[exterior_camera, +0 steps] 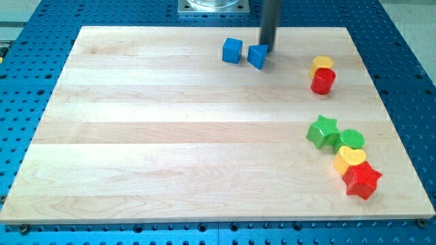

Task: Push the blue triangle into blue cube

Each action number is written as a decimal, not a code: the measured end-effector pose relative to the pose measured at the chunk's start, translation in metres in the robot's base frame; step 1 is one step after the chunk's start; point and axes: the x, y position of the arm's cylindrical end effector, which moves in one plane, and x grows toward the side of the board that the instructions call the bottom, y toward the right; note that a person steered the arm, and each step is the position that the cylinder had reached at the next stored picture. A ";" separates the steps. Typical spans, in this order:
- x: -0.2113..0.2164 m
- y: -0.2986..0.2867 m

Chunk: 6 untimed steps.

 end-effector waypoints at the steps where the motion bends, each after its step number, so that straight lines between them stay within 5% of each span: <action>1: 0.022 -0.020; 3: 0.055 -0.028; 6: 0.028 -0.031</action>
